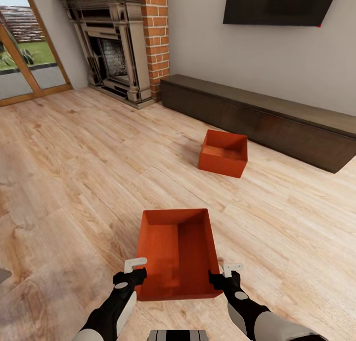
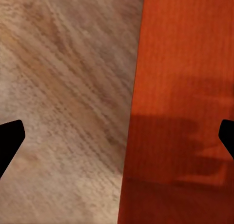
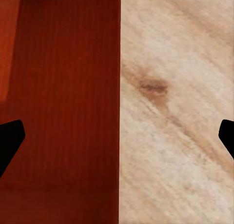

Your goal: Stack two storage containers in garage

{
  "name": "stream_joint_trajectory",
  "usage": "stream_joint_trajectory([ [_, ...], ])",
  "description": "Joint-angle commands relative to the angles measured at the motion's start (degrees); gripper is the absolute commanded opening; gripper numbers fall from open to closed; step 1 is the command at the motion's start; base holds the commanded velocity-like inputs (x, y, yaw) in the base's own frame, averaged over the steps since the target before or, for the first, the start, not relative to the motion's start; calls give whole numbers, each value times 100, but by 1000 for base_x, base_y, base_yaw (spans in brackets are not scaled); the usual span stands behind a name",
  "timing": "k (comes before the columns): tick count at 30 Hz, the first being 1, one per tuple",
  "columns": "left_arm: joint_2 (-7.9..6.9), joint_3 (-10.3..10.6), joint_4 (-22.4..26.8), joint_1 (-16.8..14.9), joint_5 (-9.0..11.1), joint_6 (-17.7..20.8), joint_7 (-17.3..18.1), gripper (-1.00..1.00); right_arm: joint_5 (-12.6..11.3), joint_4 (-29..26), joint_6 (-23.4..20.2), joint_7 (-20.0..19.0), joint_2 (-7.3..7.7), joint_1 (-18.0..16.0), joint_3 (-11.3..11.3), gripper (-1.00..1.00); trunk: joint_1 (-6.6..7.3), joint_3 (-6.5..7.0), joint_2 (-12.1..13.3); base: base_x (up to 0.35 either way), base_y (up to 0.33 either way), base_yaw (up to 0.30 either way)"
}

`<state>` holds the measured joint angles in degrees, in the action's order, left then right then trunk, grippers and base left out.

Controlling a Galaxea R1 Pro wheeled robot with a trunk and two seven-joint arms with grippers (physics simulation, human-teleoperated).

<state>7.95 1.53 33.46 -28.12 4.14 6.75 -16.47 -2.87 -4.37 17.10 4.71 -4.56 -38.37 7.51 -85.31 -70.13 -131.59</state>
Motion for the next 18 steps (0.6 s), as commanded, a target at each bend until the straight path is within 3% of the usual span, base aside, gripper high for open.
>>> stream_joint_trajectory([
  [1,-2,16,11,0,41,21,-31,100,-30,6,17,28,-1,-3,49,100,1,-4,-2,0,0,0],
  [6,0,14,10,0,36,11,-31,100,-30,6,20,24,-1,-3,49,100,1,-4,-2,15,0,0],
  [18,2,23,-1,0,37,32,-31,100,-30,6,17,26,-1,-3,49,100,1,-4,-2,161,0,0],
])
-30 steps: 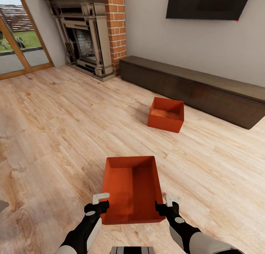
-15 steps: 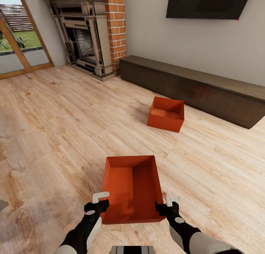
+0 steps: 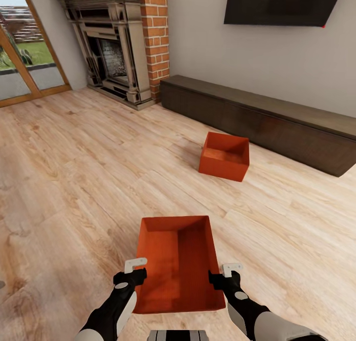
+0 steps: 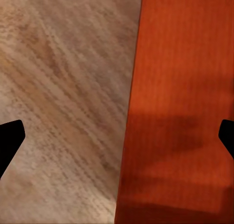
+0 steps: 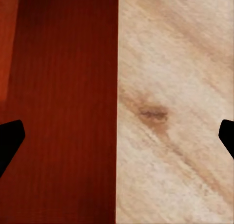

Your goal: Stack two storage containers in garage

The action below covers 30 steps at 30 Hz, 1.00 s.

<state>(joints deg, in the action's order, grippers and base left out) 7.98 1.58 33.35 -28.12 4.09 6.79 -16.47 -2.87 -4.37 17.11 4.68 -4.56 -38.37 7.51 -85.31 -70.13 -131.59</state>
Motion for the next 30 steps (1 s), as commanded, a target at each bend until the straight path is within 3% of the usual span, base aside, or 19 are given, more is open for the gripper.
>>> stream_joint_trajectory([
  [1,-1,17,8,0,42,29,-32,100,-30,6,17,30,-1,-4,49,100,0,-4,-1,43,0,0],
  [30,-36,-19,-45,4,66,45,-32,100,-41,15,46,16,8,-4,40,100,0,-4,-1,1,0,0],
])
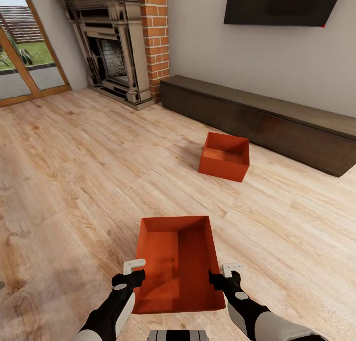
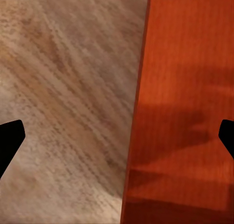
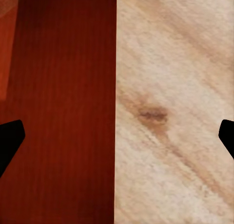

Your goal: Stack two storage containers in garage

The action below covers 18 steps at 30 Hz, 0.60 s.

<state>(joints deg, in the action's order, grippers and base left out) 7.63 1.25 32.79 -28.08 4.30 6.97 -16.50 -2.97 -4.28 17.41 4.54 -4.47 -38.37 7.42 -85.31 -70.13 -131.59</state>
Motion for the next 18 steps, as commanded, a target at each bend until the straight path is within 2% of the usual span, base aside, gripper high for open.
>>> stream_joint_trajectory([
  [1,0,14,5,-1,45,30,-29,100,-32,6,17,29,-1,-3,49,100,1,-4,-2,0,0,0],
  [9,2,23,-231,3,33,49,-61,100,-28,6,17,29,-1,-3,49,100,1,-4,-2,0,0,0],
  [18,-1,32,-264,1,19,50,-73,100,-28,6,17,29,-1,-3,49,100,1,-4,-2,0,0,0],
])
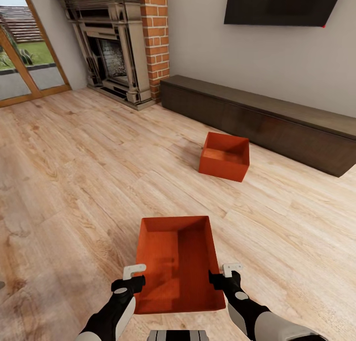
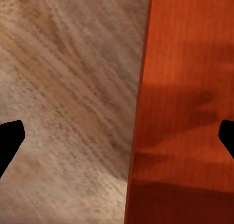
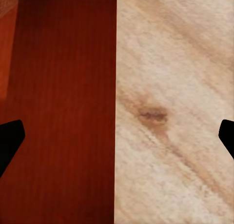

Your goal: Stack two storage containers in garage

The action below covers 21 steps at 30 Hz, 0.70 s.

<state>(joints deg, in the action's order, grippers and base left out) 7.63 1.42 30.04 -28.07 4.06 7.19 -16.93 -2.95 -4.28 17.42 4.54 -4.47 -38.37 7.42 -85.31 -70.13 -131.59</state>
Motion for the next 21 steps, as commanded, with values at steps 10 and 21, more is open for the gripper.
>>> stream_joint_trajectory([
  [10,-1,3,42,1,50,26,-21,100,-34,6,16,29,-1,-3,49,100,1,-4,-1,0,0,0],
  [21,2,-2,94,-4,51,19,-29,100,-35,6,16,29,-1,-3,49,100,-65,-58,-122,0,0,0],
])
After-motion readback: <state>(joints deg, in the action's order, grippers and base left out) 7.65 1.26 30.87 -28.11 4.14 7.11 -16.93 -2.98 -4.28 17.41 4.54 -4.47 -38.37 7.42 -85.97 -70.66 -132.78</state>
